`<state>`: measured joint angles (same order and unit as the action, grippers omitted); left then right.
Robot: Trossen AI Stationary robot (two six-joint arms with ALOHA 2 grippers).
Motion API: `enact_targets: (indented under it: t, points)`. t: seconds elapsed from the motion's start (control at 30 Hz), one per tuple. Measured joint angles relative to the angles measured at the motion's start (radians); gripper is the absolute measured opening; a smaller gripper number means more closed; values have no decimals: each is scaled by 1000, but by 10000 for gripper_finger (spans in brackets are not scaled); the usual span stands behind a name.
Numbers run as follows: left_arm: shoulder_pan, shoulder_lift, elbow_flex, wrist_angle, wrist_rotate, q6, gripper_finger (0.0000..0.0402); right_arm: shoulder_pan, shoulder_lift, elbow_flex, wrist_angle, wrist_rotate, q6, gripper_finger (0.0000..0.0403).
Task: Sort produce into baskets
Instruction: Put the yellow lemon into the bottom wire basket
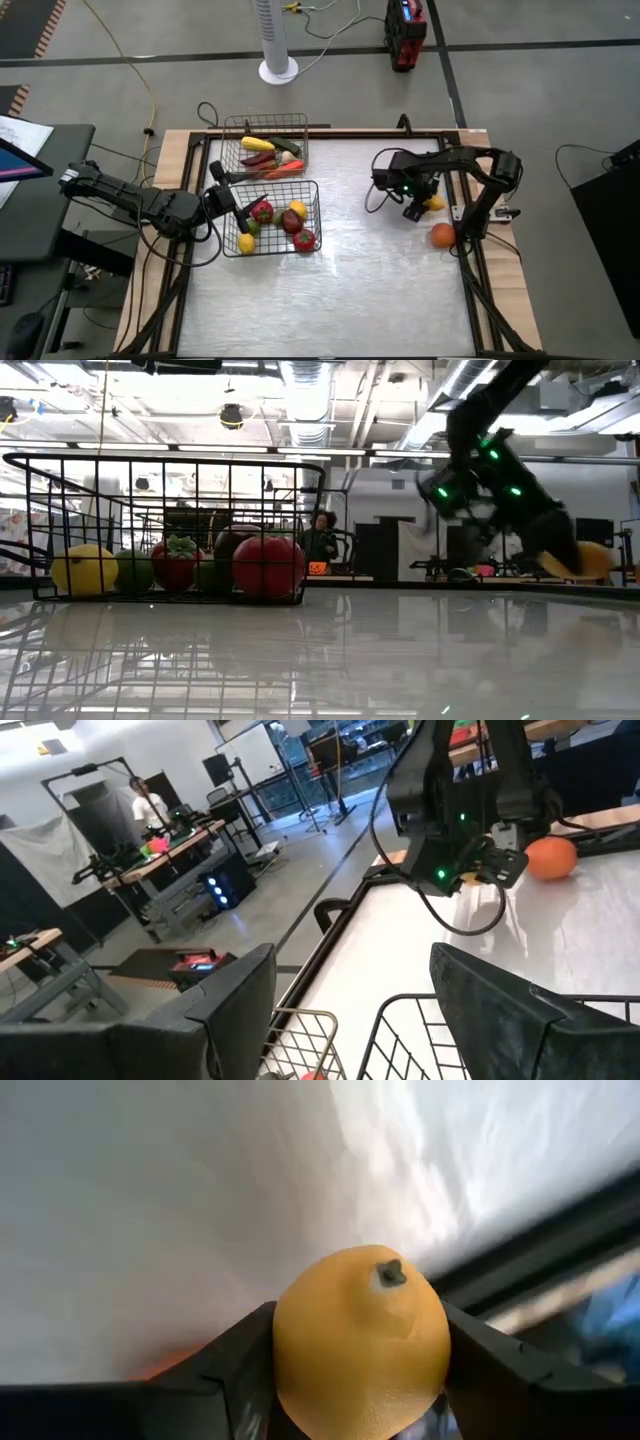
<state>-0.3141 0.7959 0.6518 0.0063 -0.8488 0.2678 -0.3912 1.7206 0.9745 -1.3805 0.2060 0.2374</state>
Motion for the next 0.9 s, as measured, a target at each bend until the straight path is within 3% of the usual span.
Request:
enact_targets:
  t: [0.13, 0.33, 0.5, 0.6, 0.77, 0.9]
  points:
    - [-2, -1, 0, -12, -1, 15, 253, 84, 0, 150, 74, 6, -46, 260]
    - [-76, -36, 32, -234, 7, -80, 253, 209, -1, 377, 197, 7, -115, 260]
    - [-114, -69, 61, -222, 5, -109, 253, 269, -1, 526, 368, 58, -209, 260]
    - [-120, -84, 61, -238, -2, -136, 253, 287, -2, 555, 540, 27, -282, 260]
    - [-120, -110, 61, -245, -4, -150, 253, 321, 1, 555, 817, -110, -344, 260]
    - [-120, -131, 61, -231, -55, -158, 253, 346, 1, 554, 957, -169, -373, 260]
